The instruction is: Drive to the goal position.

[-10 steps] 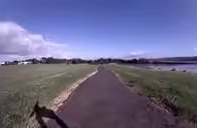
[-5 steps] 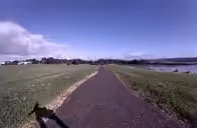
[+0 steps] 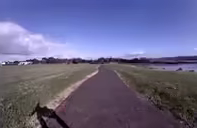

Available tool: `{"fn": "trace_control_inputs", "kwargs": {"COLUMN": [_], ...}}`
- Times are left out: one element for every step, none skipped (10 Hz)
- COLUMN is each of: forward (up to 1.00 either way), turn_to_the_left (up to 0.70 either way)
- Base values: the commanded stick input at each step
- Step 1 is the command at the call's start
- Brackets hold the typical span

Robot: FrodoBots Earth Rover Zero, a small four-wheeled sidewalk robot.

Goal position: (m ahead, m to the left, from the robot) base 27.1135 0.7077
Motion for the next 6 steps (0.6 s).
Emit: {"fn": "trace_control_inputs", "kwargs": {"forward": [0.7,0.7,0.7,0.7,0.7,0.7], "turn_to_the_left": [0.0,0.0,0.0,-0.01,-0.02,-0.14]}}
